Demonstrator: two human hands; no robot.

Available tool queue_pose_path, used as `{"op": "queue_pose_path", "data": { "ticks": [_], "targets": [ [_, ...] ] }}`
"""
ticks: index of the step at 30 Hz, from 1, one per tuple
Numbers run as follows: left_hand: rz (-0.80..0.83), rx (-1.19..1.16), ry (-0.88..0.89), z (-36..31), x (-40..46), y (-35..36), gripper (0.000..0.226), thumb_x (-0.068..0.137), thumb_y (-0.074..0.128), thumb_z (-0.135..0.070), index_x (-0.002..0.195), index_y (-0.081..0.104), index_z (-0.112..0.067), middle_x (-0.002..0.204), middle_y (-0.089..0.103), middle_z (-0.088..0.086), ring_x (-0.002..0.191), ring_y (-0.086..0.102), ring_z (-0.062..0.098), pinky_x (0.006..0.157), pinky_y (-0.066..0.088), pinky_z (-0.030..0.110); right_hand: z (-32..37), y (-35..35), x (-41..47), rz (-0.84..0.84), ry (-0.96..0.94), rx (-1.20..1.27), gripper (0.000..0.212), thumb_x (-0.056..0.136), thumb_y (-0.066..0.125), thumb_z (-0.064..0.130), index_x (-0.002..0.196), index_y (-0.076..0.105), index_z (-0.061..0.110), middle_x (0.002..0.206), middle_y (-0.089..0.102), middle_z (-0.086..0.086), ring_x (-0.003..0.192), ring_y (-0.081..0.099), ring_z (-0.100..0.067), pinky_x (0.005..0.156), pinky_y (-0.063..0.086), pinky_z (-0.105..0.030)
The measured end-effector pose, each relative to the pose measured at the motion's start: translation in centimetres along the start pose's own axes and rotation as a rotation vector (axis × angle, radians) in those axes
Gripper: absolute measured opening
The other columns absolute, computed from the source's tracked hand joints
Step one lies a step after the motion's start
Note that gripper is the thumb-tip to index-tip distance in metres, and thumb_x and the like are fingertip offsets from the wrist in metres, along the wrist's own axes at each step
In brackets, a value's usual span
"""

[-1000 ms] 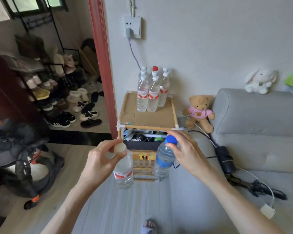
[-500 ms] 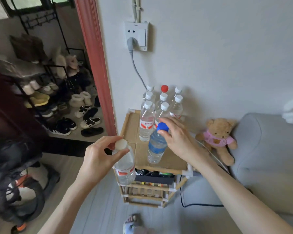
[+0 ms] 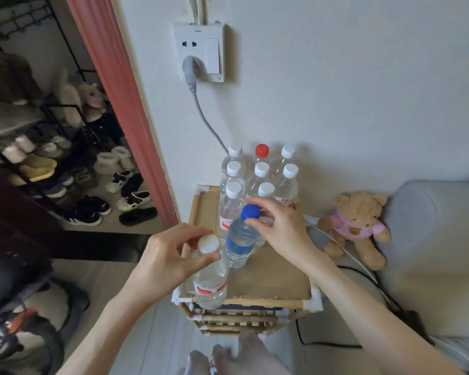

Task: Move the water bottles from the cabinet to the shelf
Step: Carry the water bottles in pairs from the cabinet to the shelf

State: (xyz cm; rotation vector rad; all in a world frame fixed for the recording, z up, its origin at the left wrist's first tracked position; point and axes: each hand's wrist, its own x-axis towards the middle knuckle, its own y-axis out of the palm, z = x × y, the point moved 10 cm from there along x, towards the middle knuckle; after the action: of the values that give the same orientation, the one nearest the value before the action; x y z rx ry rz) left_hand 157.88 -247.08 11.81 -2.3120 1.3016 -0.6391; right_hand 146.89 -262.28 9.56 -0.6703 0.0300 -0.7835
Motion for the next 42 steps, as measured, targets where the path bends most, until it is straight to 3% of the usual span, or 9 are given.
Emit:
{"op": "queue_pose_path", "data": {
  "ticks": [9, 13, 18, 23, 26, 31, 34, 38, 42],
  "targets": [
    [0.087, -0.036, 0.099, -5.5, 2.9, 4.9, 0.034, 0.063, 0.071, -0.049, 0.093, 0.067, -0.033, 0.088, 0.065, -0.012, 0.079, 0.06, 0.009, 0.071, 0.044, 0.013, -3.0, -3.7, -3.7, 0.103, 0.179, 0.356, 0.025, 0.087, 0.059, 0.018, 0.112, 0.062, 0.019, 0.111, 0.065, 0.007, 0.104, 0.058, -0.002, 0.088, 0.047, -0.018],
    [0.138, -0.002, 0.133, -7.9, 5.3, 8.5, 0.033, 0.065, 0.076, -0.039, 0.095, 0.067, -0.028, 0.086, 0.067, -0.009, 0.08, 0.06, 0.01, 0.075, 0.047, 0.021, -5.5, -2.9, -7.0, 0.362, 0.274, 0.308, 0.054, 0.073, 0.074, 0.031, 0.122, 0.049, 0.03, 0.119, 0.056, 0.011, 0.11, 0.052, -0.002, 0.091, 0.047, -0.026],
    [0.152, 0.085, 0.204, -9.8, 7.6, 12.4, 0.031, 0.069, 0.076, -0.029, 0.096, 0.066, -0.017, 0.083, 0.065, -0.001, 0.077, 0.051, 0.01, 0.069, 0.041, 0.018, -8.5, -5.4, -6.1, 0.08, 0.345, 0.238, 0.055, 0.063, 0.08, 0.035, 0.102, 0.043, 0.048, 0.108, 0.055, 0.019, 0.1, 0.057, -0.002, 0.085, 0.052, -0.031],
    [0.241, 0.296, 0.331, -10.4, 8.5, 15.1, 0.039, 0.073, 0.061, -0.04, 0.102, 0.063, -0.014, 0.088, 0.064, 0.005, 0.082, 0.053, 0.02, 0.068, 0.046, 0.033, -9.8, -5.8, -5.3, 0.035, 0.304, 0.255, 0.045, 0.069, 0.076, 0.032, 0.096, 0.045, 0.049, 0.103, 0.055, 0.023, 0.094, 0.051, 0.013, 0.075, 0.044, -0.009],
    [0.252, 0.361, 0.341, -10.0, 10.2, 15.8, 0.035, 0.08, 0.063, -0.032, 0.109, 0.06, -0.012, 0.096, 0.065, 0.007, 0.091, 0.053, 0.024, 0.073, 0.039, 0.029, -11.1, -5.4, -4.0, 0.028, 0.322, 0.261, 0.041, 0.073, 0.074, 0.024, 0.095, 0.046, 0.045, 0.102, 0.057, 0.019, 0.092, 0.051, 0.014, 0.075, 0.04, -0.007],
    [0.024, 0.369, 0.309, -7.9, 9.2, 11.2, 0.03, 0.077, 0.062, -0.024, 0.105, 0.064, -0.012, 0.099, 0.066, 0.004, 0.094, 0.051, 0.018, 0.082, 0.037, 0.022, -13.4, -4.9, -2.1, 0.021, 0.362, 0.235, 0.041, 0.076, 0.071, 0.019, 0.102, 0.043, 0.036, 0.101, 0.054, 0.016, 0.093, 0.049, 0.009, 0.072, 0.039, -0.007],
    [0.011, 0.349, 0.146, -4.1, 8.2, 9.0, 0.026, 0.08, 0.066, -0.022, 0.106, 0.065, -0.015, 0.106, 0.062, 0.0, 0.101, 0.05, 0.018, 0.087, 0.041, 0.028, -14.6, -4.5, -1.3, 0.017, 0.39, 0.238, 0.047, 0.075, 0.072, 0.023, 0.11, 0.043, 0.03, 0.107, 0.055, 0.011, 0.098, 0.051, -0.001, 0.08, 0.042, -0.014],
    [0.089, 0.288, 0.05, -2.1, 7.8, 8.9, 0.031, 0.08, 0.064, -0.028, 0.109, 0.063, -0.016, 0.106, 0.051, -0.004, 0.098, 0.05, 0.011, 0.083, 0.034, 0.013, -15.1, -3.6, -0.5, 0.018, 0.391, 0.273, 0.052, 0.072, 0.075, 0.025, 0.114, 0.044, 0.029, 0.113, 0.059, 0.006, 0.105, 0.055, -0.01, 0.093, 0.044, -0.031],
    [0.137, 0.279, 0.057, -1.4, 7.1, 8.9, 0.04, 0.08, 0.064, -0.022, 0.119, 0.057, -0.019, 0.109, 0.047, -0.003, 0.103, 0.045, 0.013, 0.093, 0.036, 0.023, -15.1, -3.1, -0.7, 0.12, 0.402, 0.328, 0.056, 0.073, 0.072, 0.036, 0.121, 0.044, 0.031, 0.119, 0.059, 0.007, 0.109, 0.056, -0.009, 0.098, 0.044, -0.039]
  ]
}}
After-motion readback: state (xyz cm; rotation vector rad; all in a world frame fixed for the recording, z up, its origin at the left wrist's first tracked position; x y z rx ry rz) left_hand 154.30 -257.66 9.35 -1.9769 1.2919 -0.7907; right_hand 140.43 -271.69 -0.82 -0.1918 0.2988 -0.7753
